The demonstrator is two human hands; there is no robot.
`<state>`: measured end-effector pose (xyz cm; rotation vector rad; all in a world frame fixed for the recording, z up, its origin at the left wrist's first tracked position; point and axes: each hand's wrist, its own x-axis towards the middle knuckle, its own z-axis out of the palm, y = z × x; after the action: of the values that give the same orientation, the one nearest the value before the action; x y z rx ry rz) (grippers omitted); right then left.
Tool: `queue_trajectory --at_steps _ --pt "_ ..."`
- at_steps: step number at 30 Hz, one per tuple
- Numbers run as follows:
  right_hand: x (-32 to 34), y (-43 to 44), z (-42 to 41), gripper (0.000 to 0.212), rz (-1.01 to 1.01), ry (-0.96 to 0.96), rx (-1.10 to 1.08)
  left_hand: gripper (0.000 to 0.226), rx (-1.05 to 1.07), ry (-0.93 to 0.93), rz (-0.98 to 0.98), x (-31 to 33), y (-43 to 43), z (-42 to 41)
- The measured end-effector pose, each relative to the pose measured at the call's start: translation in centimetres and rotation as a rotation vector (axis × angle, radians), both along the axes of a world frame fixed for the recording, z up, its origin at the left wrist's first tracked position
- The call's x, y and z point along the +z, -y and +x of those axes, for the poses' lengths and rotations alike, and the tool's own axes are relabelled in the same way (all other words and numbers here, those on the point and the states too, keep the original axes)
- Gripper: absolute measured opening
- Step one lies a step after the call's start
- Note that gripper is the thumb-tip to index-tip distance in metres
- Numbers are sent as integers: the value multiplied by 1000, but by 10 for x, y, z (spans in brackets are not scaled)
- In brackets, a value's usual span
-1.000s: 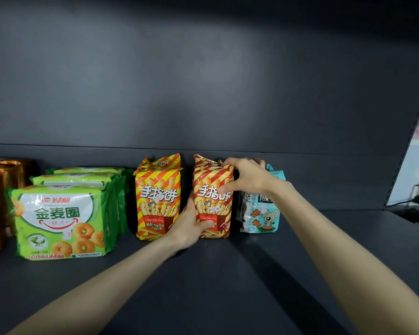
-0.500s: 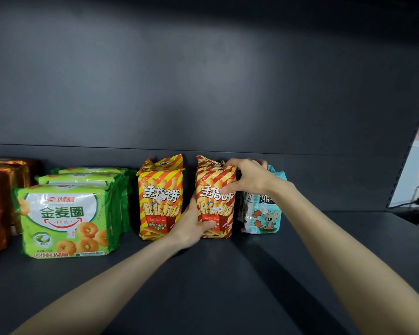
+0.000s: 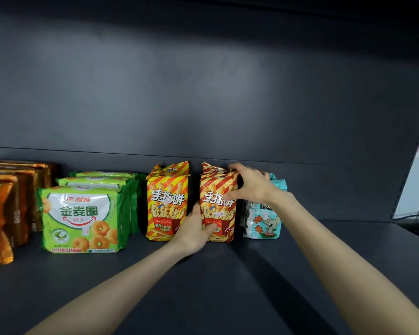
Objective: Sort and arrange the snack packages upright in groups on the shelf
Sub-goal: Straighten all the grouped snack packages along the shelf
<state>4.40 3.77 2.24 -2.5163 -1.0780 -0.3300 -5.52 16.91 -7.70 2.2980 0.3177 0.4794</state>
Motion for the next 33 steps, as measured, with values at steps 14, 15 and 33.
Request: queue_trajectory --at_steps 14,15,33 --pt "29 4 -64 64 -53 80 161 52 138 2 507 68 -23 -94" --pt "31 0 -70 62 -52 82 174 52 142 -2 529 74 -30 -103" --pt "-10 -155 -172 78 58 -28 171 85 99 -42 578 66 -211 -215"
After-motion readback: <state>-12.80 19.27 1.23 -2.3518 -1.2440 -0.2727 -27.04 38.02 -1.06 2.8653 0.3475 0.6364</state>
